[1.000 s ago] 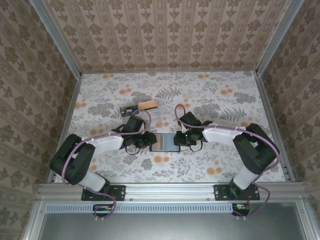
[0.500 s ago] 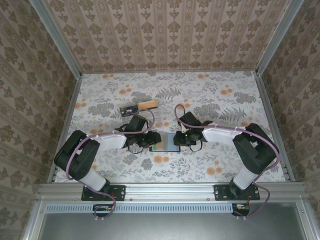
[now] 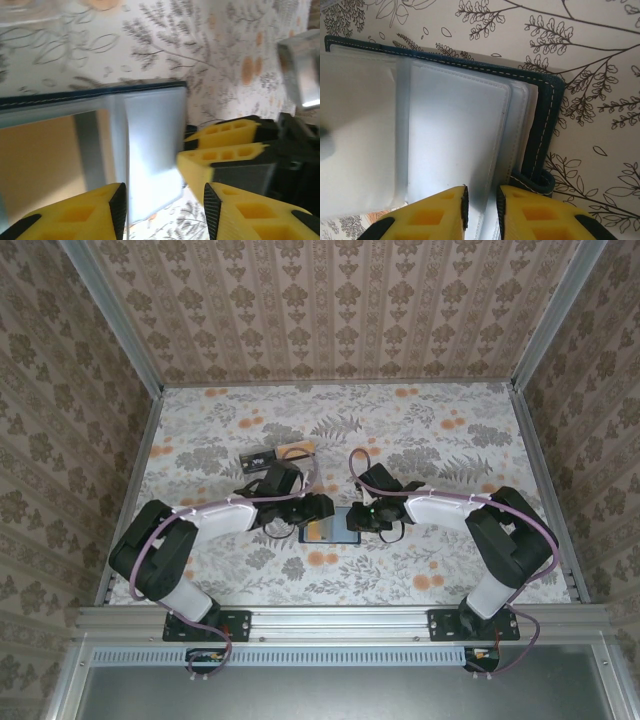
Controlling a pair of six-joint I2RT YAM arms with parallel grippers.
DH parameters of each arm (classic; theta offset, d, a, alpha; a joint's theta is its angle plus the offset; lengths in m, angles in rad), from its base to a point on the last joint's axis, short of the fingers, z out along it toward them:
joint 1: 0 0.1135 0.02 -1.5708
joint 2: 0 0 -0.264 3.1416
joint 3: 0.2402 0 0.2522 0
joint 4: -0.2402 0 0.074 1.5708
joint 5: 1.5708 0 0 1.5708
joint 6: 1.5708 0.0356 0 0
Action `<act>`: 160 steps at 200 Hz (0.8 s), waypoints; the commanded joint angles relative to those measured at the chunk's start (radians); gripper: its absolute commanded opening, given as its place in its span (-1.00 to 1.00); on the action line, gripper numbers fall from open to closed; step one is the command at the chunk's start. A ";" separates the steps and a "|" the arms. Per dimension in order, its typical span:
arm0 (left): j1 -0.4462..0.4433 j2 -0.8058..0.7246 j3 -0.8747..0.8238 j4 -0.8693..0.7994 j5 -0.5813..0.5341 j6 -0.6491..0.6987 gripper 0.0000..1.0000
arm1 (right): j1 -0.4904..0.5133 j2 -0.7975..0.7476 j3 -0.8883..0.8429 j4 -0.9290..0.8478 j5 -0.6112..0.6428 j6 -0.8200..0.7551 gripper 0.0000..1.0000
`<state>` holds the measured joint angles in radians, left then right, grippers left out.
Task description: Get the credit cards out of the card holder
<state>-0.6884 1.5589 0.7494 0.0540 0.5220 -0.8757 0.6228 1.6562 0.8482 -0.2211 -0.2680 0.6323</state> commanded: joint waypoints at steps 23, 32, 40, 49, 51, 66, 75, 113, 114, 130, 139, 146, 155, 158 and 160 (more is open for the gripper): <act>-0.039 0.071 0.078 0.037 0.075 0.012 -0.11 | 0.005 -0.033 -0.004 -0.029 0.077 0.026 -0.44; -0.047 0.092 0.094 0.041 0.085 0.011 -0.11 | 0.003 -0.048 -0.010 -0.032 0.097 0.033 -0.44; -0.054 0.111 0.103 0.045 0.091 0.008 -0.12 | -0.002 -0.062 -0.016 -0.031 0.106 0.040 -0.43; -0.062 0.126 0.108 0.055 0.097 0.004 -0.13 | -0.007 -0.077 -0.024 -0.029 0.110 0.047 -0.42; -0.063 0.128 0.109 0.056 0.098 0.002 -0.13 | -0.009 -0.081 -0.024 -0.029 0.112 0.048 -0.42; -0.065 0.124 0.106 0.055 0.091 0.001 -0.13 | -0.015 -0.104 -0.032 -0.030 0.118 0.053 -0.40; -0.062 0.112 0.097 0.051 0.086 0.004 -0.13 | -0.018 -0.115 -0.032 -0.033 0.121 0.054 -0.39; -0.021 0.024 0.069 -0.035 0.056 0.044 -0.16 | -0.018 -0.122 -0.004 -0.028 0.083 0.049 -0.37; -0.020 0.021 0.069 -0.038 0.055 0.045 -0.16 | -0.018 -0.122 -0.003 -0.026 0.080 0.049 -0.37; 0.020 -0.036 0.047 -0.098 0.026 0.072 -0.25 | -0.014 -0.113 0.010 -0.004 0.039 0.050 -0.37; 0.047 -0.069 0.039 -0.158 0.000 0.093 -0.35 | -0.009 -0.107 0.019 0.007 0.020 0.050 -0.39; 0.072 -0.090 0.036 -0.204 -0.023 0.119 -0.45 | -0.003 -0.098 0.028 0.013 0.005 0.050 -0.40; 0.098 -0.111 0.028 -0.244 -0.036 0.146 -0.59 | 0.003 -0.085 0.041 0.019 -0.011 0.051 -0.42; 0.106 -0.117 0.023 -0.251 -0.038 0.151 -0.65 | 0.006 -0.079 0.046 0.021 -0.016 0.052 -0.43; 0.111 -0.120 0.018 -0.253 -0.036 0.153 -0.67 | 0.007 -0.077 0.048 0.022 -0.019 0.053 -0.44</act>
<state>-0.6350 1.4998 0.8009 -0.0475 0.5426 -0.8089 0.6113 1.5532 0.8440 -0.2325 -0.2214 0.6743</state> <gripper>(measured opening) 0.233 0.295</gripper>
